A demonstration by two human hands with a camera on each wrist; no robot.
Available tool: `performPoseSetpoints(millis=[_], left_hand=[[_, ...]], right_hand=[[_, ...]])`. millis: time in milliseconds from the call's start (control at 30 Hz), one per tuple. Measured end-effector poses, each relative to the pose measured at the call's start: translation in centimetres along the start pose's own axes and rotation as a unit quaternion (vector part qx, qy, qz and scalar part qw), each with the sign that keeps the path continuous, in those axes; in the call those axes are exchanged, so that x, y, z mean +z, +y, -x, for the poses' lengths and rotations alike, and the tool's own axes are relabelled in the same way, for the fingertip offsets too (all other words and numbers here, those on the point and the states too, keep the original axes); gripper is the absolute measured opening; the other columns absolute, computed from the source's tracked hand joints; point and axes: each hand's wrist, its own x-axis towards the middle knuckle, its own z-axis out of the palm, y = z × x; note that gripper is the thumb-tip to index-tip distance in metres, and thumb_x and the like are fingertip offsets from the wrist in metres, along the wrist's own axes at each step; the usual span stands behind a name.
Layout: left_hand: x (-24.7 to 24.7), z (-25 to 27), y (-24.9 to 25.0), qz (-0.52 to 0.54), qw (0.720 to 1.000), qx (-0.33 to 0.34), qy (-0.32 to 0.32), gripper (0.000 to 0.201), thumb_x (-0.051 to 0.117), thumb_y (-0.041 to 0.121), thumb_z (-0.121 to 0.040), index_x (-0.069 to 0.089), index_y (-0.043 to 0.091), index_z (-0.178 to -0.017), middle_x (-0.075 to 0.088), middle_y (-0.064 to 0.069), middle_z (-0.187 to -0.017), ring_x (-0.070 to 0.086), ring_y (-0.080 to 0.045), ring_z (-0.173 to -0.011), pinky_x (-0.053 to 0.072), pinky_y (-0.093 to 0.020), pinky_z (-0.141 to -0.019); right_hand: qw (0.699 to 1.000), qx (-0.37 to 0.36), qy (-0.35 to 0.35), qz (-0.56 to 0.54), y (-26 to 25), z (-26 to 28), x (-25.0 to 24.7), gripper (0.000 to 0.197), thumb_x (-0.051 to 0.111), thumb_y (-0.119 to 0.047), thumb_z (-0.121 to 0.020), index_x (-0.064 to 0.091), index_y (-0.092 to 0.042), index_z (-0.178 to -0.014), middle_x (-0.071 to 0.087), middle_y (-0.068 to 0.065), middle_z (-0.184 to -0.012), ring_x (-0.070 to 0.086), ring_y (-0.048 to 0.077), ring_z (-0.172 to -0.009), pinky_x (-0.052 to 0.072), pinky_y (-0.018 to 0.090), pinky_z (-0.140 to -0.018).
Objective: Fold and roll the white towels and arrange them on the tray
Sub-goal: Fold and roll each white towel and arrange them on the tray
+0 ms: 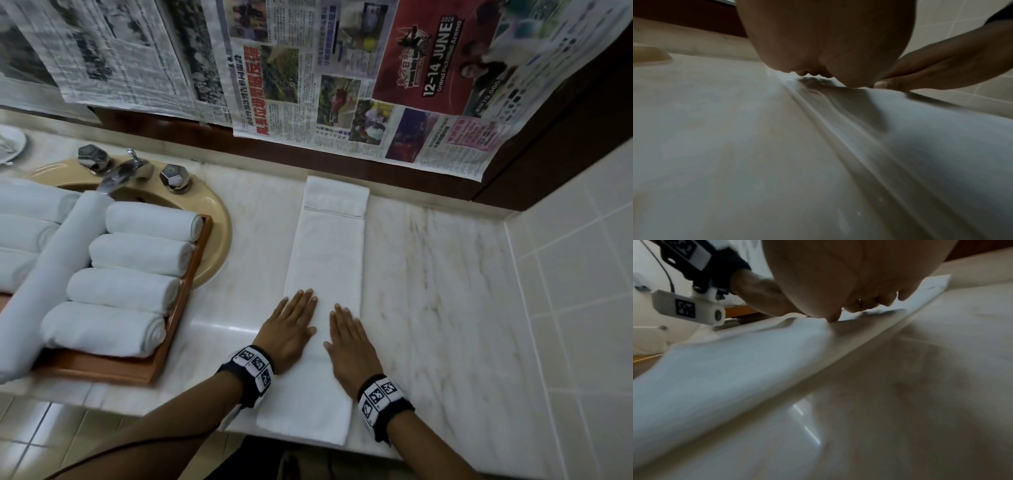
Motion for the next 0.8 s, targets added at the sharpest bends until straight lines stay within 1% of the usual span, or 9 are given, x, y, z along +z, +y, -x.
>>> performPoseSetpoints(millis=[67, 233, 300, 400, 467, 567, 667, 733, 800], left_hand=[[0.8, 1.5, 0.4, -0.008, 1.000, 0.007, -0.001, 0.060, 0.013, 0.044, -0.106, -0.011, 0.021, -0.156, -0.018, 0.003, -0.162, -0.021, -0.013, -0.148, -0.009, -0.034, -0.122], [0.8, 3.2, 0.0, -0.026, 0.998, -0.061, 0.002, 0.063, 0.005, 0.048, -0.101, -0.009, 0.020, -0.156, -0.019, 0.001, -0.161, -0.015, -0.018, -0.149, -0.006, -0.038, -0.122], [1.3, 3.8, 1.5, -0.011, 0.999, -0.038, 0.006, 0.062, 0.009, 0.044, -0.103, -0.006, 0.017, -0.156, -0.015, -0.001, -0.161, -0.012, -0.018, -0.150, -0.006, -0.037, -0.122], [3.0, 5.9, 2.7, -0.014, 1.000, 0.000, 0.005, 0.059, 0.016, 0.040, -0.105, -0.001, 0.018, -0.157, -0.009, -0.001, -0.163, -0.008, -0.018, -0.151, 0.006, -0.044, -0.123], [3.1, 7.2, 1.9, -0.025, 0.999, -0.028, 0.002, 0.061, 0.009, 0.044, -0.102, -0.005, 0.020, -0.157, -0.012, 0.002, -0.162, -0.010, -0.017, -0.150, 0.005, -0.044, -0.123], [2.6, 8.5, 1.6, -0.036, 0.998, -0.056, 0.000, 0.067, -0.005, 0.049, -0.095, -0.012, 0.020, -0.155, -0.021, 0.002, -0.159, -0.016, -0.017, -0.149, -0.005, -0.039, -0.123], [3.5, 9.5, 3.1, -0.045, 0.999, 0.002, 0.013, 0.063, 0.010, 0.045, -0.102, 0.002, 0.016, -0.157, -0.004, -0.003, -0.163, -0.003, -0.022, -0.151, -0.003, -0.038, -0.119], [4.5, 10.6, 3.4, -0.060, 0.998, 0.028, 0.010, 0.060, 0.021, 0.042, -0.104, 0.015, 0.015, -0.157, 0.012, -0.005, -0.163, 0.011, -0.023, -0.150, 0.005, -0.040, -0.116], [4.7, 11.7, 3.0, -0.060, 0.998, 0.010, 0.013, 0.061, 0.021, 0.044, -0.104, 0.015, 0.016, -0.157, 0.012, -0.004, -0.163, 0.012, -0.023, -0.150, 0.006, -0.040, -0.116]], right_hand=[[1.000, -0.012, 0.000, 0.012, -0.3, 1.1, 0.4, 0.061, 0.024, -0.037, -0.099, 0.039, -0.002, -0.146, 0.031, 0.014, -0.156, 0.034, 0.028, -0.143, 0.019, 0.040, -0.111], [0.999, 0.053, 0.006, -0.005, 0.1, 2.5, 0.3, 0.062, 0.026, -0.036, -0.096, 0.050, 0.002, -0.137, 0.042, 0.019, -0.148, 0.044, 0.032, -0.136, 0.025, 0.043, -0.112], [0.999, 0.030, 0.015, -0.015, -1.2, 3.3, 0.8, 0.061, 0.024, -0.034, -0.096, 0.047, 0.001, -0.140, 0.039, 0.018, -0.151, 0.040, 0.030, -0.139, 0.032, 0.043, -0.116], [1.000, -0.020, 0.007, 0.000, -2.4, 5.4, 1.5, 0.061, 0.024, -0.035, -0.097, 0.041, -0.002, -0.145, 0.035, 0.015, -0.154, 0.036, 0.027, -0.142, 0.037, 0.042, -0.112], [1.000, -0.005, -0.003, 0.002, -2.0, 6.4, 1.6, 0.061, 0.026, -0.036, -0.095, 0.046, -0.001, -0.142, 0.041, 0.014, -0.151, 0.042, 0.026, -0.138, 0.038, 0.040, -0.110], [1.000, 0.023, -0.016, -0.012, -2.1, 7.4, 1.3, 0.062, 0.026, -0.036, -0.094, 0.050, 0.002, -0.137, 0.046, 0.017, -0.146, 0.047, 0.029, -0.134, 0.038, 0.040, -0.108], [0.999, -0.014, -0.025, -0.019, -3.1, 8.5, 2.0, 0.060, 0.028, -0.034, -0.092, 0.052, -0.001, -0.137, 0.047, 0.015, -0.146, 0.049, 0.028, -0.132, 0.045, 0.041, -0.105], [0.999, -0.029, -0.032, -0.020, -3.4, 9.4, 2.1, 0.061, 0.026, -0.035, -0.093, 0.049, -0.003, -0.140, 0.042, 0.013, -0.150, 0.046, 0.027, -0.135, 0.045, 0.041, -0.105], [1.000, -0.025, -0.010, 0.008, -2.8, 10.3, 2.2, 0.070, 0.011, -0.040, -0.093, 0.030, -0.003, -0.150, 0.020, 0.012, -0.159, 0.024, 0.025, -0.146, 0.029, 0.041, -0.116]])
